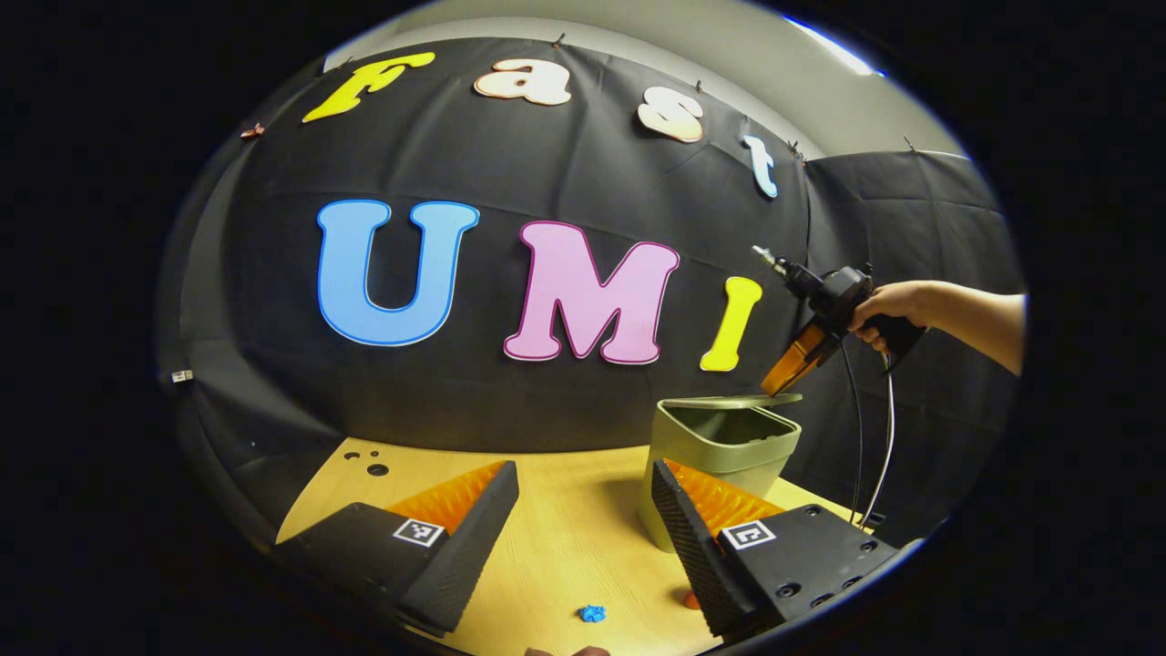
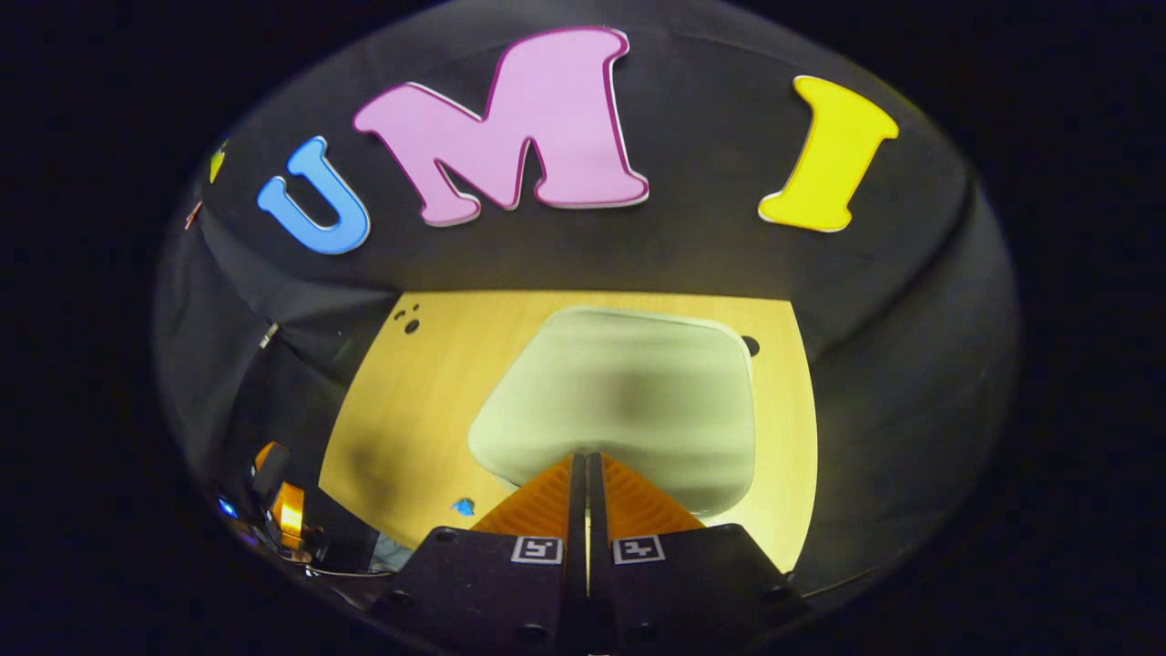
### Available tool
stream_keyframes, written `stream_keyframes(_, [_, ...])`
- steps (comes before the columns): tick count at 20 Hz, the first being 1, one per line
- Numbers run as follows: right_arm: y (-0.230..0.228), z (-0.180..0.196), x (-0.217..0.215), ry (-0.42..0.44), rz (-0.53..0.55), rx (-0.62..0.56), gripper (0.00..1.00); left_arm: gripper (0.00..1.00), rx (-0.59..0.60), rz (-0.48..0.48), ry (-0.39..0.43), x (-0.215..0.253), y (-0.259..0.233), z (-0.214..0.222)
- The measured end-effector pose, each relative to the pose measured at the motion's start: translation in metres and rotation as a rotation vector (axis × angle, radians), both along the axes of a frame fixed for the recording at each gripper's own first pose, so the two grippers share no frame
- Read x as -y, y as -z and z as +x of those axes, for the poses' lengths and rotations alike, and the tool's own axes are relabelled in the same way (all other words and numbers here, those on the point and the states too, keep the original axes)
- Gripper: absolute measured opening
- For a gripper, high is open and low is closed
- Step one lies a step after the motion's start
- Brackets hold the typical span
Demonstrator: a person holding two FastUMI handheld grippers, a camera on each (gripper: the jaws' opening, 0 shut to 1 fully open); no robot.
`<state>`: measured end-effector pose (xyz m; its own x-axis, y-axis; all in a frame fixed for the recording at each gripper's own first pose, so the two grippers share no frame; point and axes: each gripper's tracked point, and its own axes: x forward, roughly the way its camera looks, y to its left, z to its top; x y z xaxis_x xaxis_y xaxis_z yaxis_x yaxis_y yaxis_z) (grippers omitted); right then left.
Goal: Press the lid of the desktop garbage bin to open it, pick up the crumpled paper on the desktop and throw it into the bin, then pick up the pop can on the desktop and drop it into the bin, and finally close the garbage bin lid.
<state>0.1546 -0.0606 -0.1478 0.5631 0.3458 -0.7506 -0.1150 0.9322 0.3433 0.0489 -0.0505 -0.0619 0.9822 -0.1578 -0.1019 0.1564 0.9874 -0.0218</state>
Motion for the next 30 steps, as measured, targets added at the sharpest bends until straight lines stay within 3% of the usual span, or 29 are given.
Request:
stream_keyframes(5, [-0.041, 0.000, -0.002, 0.062, 0.028, 0.216, 0.06, 0.95, 0.010, -0.012, -0.013, -0.004, -0.003, -0.008])
stream_keyframes(7, [-0.052, -0.005, -0.005, 0.069, 0.007, 0.282, 0.08, 0.95, 0.009, -0.010, -0.020, -0.008, -0.003, -0.010])
stream_keyframes(8, [-0.060, -0.006, -0.007, 0.071, -0.001, 0.324, 0.16, 0.95, 0.008, -0.009, -0.025, -0.009, -0.003, -0.012])
stream_keyframes(9, [-0.066, -0.008, -0.011, 0.074, -0.002, 0.371, 0.17, 0.95, 0.006, -0.009, -0.028, -0.011, -0.002, -0.014])
stream_keyframes(10, [-0.073, -0.012, -0.016, 0.074, 0.004, 0.415, 0.10, 0.95, 0.001, -0.009, -0.028, -0.012, 0.000, -0.015])
stream_keyframes(11, [-0.079, -0.016, -0.020, 0.076, 0.011, 0.451, 0.24, 0.95, -0.007, -0.010, -0.029, -0.013, 0.001, -0.018])
stream_keyframes(13, [-0.087, -0.028, -0.030, 0.075, 0.016, 0.522, 0.28, 0.95, -0.028, -0.011, -0.028, -0.020, 0.007, -0.021])
stream_keyframes(14, [-0.089, -0.034, -0.034, 0.072, 0.013, 0.551, 0.22, 0.95, -0.040, -0.013, -0.027, -0.021, 0.012, -0.020])
stream_keyframes(15, [-0.090, -0.040, -0.039, 0.070, 0.012, 0.577, 0.27, 0.95, -0.054, -0.014, -0.028, -0.022, 0.017, -0.023])
stream_keyframes(19, [-0.093, -0.068, -0.054, 0.085, 0.046, 0.650, 0.47, 0.95, -0.111, -0.004, -0.026, -0.025, 0.039, -0.030])
stream_keyframes(23, [-0.087, -0.098, -0.062, 0.087, 0.058, 0.675, 0.59, 0.95, -0.207, 0.020, 0.019, -0.017, 0.079, -0.034])
stream_keyframes(30, [-0.065, -0.138, -0.079, 0.033, 0.118, 0.612, 0.70, 0.95, -0.373, 0.135, 0.063, 0.001, 0.162, -0.028])
